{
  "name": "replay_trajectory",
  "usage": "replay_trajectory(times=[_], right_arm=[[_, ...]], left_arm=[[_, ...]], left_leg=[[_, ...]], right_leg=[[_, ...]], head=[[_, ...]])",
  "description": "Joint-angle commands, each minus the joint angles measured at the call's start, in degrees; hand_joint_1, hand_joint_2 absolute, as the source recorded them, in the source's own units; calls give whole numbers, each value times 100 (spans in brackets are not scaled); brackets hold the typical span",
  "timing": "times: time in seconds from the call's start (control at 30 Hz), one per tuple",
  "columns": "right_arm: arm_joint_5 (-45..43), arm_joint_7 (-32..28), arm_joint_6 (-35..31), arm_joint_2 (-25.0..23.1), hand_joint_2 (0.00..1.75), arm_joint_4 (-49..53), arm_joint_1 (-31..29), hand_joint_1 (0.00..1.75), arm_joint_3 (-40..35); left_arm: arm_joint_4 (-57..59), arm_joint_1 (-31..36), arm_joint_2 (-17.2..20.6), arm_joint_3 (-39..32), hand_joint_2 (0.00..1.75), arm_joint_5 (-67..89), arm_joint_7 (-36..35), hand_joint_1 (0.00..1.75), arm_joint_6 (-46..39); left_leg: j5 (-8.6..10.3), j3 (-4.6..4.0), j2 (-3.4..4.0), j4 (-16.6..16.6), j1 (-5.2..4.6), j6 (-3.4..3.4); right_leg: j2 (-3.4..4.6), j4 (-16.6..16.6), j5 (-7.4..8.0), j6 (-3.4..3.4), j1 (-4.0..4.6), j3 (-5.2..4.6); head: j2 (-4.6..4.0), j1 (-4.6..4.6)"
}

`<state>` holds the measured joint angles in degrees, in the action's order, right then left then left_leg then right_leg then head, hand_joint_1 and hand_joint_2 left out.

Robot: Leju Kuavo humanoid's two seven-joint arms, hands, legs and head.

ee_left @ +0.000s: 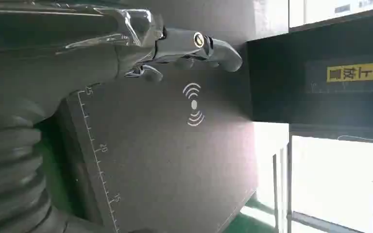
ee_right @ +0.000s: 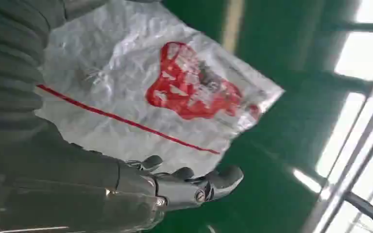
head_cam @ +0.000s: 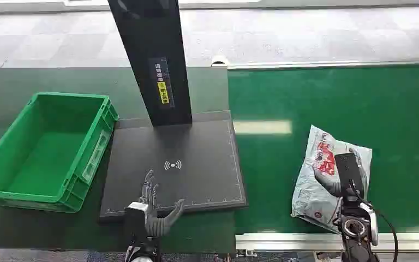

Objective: Moved the parcel from conveyor to table for the left to box.

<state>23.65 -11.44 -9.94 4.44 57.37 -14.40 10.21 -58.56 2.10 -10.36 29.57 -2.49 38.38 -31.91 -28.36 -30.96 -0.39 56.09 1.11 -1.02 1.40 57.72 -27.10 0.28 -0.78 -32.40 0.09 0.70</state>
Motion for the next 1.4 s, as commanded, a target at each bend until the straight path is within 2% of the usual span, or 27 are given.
replay_trajectory(times=[0.03, 0.13, 0.2, 0.3, 0.33, 0.37, 0.4, 0.9, 1.0, 1.03, 1.1, 1.13, 1.17, 1.27, 1.4], right_arm=[[779, 986, 819, 248, 175, -3108, -1124, 0, -19], [1145, 1238, 849, 210, 175, -3563, -1293, 0, -330], [1454, 1578, 893, 189, 175, -3688, -1337, 0, -600], [1504, 1648, 898, 177, 175, -3705, -1354, 0, -638], [1702, 1870, 951, 199, 175, -3764, -1385, 0, -793], [1781, 1968, 888, 172, 175, -3734, -1401, 35, -807], [1835, 1983, 832, 140, 175, -3715, -1425, 175, -795], [2086, 1970, 698, -75, 175, -3162, -1412, 175, -536], [2157, 1655, 476, -157, 175, -2835, -1407, 175, -344], [2081, 1223, 66, -249, 175, -2486, -1386, 175, -248], [1702, 187, -652, -473, 175, -982, -1092, 175, -235], [1652, 285, -568, -474, 175, -172, -822, 175, -399], [1255, 54, -587, -488, 175, 906, -415, 175, -525], [837, 11, -590, -493, 175, 2835, 628, 175, -930], [817, 47, -638, -520, 175, 3106, 908, 175, -1092]], left_arm=[[68, 22, 35, 293, 175, 6, -157, 0, 46], [8, -4, 41, 245, 175, -21, -109, 0, -39], [-59, -32, 59, 222, 175, -40, -105, 0, -70], [-73, -41, 68, 221, 175, -43, -106, 0, -70], [-98, -56, 65, 197, 175, -71, -115, 0, -90], [-144, -83, 66, 168, 175, -102, -122, 0, -114], [-187, -109, 69, 147, 175, -105, -132, 0, -157], [-281, -116, 47, 155, 175, -49, -285, 0, -164], [-347, -146, 42, 91, 175, -16, -314, 0, -184], [-356, -157, 142, 82, 175, 4, -361, 0, -259], [-468, -304, 235, -75, 175, -101, -191, 0, -371], [-506, -359, 259, -107, 175, -149, -138, 0, -386], [-545, -415, 249, -184, 175, -281, -14, 0, -387], [-808, -566, 176, -419, 175, -467, 162, 0, -781], [-860, -600, 179, -443, 175, -466, 162, 0, -791]], left_leg=[[2, 7, 4, -4, 1, 6], [3, 5, 4, -2, 1, 7], [5, 12, 6, -6, 1, 9], [5, 37, 3, -5, 2, 10], [4, 44, 2, -2, 4, 8], [11, 42, -4, -6, 3, 12], [8, 49, -2, -3, 3, 11], [8, 69, 1, 3, 3, 13], [10, 64, -4, 3, 1, 14], [5, 68, 3, 9, 2, 12], [7, 58, 14, 7, 0, 12], [4, 55, 20, 8, -3, 11], [8, 34, 28, 6, -5, 12], [6, 2, 12, 9, -4, 10], [6, -3, -49, 13, -1, 15]], right_leg=[[-3, -8, 5, -1, 3, 8], [-5, -6, 4, -1, 3, 7], [-5, -10, 4, -1, 4, 12], [-12, -11, 2, 0, 7, 38], [-11, -10, -1, 5, 8, 46], [-22, -17, 5, 4, 8, 47], [-17, -15, 3, 7, 7, 54], [-13, -16, 10, 21, 6, 81], [-18, -15, 10, 22, 5, 77], [-9, -9, 7, 22, 6, 78], [1, -8, 12, 21, 4, 64], [9, -2, 10, 22, 0, 62], [11, -2, 15, 18, -1, 44], [-5, 5, 8, 16, -1, 17], [-60, 2, -11, 23, 2, 21]], head=[[0, 0], [0, -2], [0, 0], [0, 0], [0, -2], [0, 0], [0, -2], [0, -2], [0, -2], [0, -2], [0, -2], [0, -2], [0, -4], [0, 0], [0, 0]])
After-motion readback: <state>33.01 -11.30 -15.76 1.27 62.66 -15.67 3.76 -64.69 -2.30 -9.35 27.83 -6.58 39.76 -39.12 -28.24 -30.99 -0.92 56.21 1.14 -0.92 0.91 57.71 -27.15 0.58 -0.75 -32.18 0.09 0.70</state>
